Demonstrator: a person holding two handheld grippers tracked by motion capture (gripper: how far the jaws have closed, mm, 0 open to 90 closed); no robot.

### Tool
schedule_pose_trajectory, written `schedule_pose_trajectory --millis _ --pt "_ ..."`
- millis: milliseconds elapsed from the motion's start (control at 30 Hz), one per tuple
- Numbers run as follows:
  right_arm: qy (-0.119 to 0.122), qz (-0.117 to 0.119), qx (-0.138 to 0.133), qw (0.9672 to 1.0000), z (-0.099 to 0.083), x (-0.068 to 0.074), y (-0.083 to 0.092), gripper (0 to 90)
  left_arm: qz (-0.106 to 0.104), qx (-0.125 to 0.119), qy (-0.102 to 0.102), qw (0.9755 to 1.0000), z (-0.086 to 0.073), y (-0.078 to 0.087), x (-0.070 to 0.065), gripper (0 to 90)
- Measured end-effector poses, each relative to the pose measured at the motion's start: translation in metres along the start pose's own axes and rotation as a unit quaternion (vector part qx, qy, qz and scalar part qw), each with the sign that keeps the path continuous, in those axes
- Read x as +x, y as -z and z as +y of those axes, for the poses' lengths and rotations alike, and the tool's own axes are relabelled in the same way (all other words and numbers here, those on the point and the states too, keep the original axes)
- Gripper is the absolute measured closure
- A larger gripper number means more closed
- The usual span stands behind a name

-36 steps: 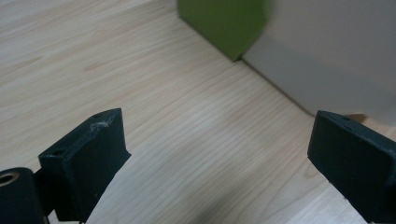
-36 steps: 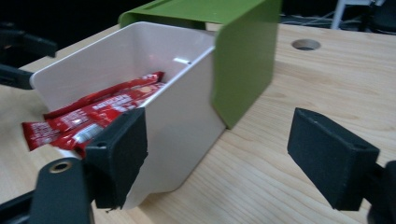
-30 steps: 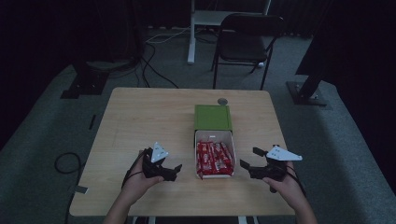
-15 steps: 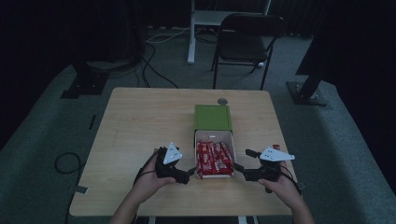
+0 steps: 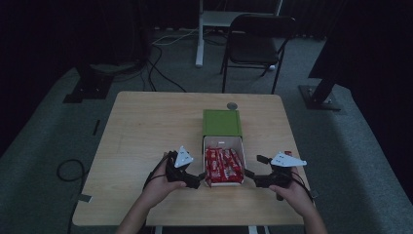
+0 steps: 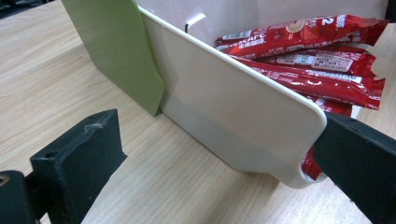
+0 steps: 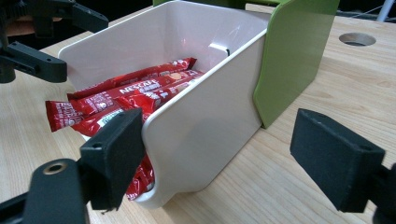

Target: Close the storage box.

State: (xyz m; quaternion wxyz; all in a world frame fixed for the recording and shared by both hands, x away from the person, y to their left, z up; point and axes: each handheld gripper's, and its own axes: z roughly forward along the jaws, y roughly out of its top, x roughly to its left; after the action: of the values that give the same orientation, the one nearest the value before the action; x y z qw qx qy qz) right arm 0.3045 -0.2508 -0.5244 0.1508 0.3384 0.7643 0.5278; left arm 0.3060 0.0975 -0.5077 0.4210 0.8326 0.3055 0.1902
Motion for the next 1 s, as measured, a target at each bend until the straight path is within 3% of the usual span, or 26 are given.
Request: schedule_pose_trajectory --millis 167,400,600,1000 --pt "0.003 0.000 0.001 1.0000 0.001 -0.001 -0.002 15.0 0.002 0.001 0.003 1.0000 0.001 -0.001 0.003 2.9" --pt "-0.004 0.018 -0.008 0.9998 0.000 -0.005 -0.007 17.1 0.005 0.001 0.009 0.9999 0.002 -0.003 0.009 2.9" --pt "0.007 0.008 0.000 0.9999 0.004 -0.006 -0.010 13.1 0.001 0.005 0.012 0.9999 0.003 -0.006 0.013 2.9" --pt "0.023 0.006 0.008 0.9997 0.011 -0.009 -0.015 13.2 0.007 0.005 0.014 0.9999 0.007 -0.013 0.020 2.9"
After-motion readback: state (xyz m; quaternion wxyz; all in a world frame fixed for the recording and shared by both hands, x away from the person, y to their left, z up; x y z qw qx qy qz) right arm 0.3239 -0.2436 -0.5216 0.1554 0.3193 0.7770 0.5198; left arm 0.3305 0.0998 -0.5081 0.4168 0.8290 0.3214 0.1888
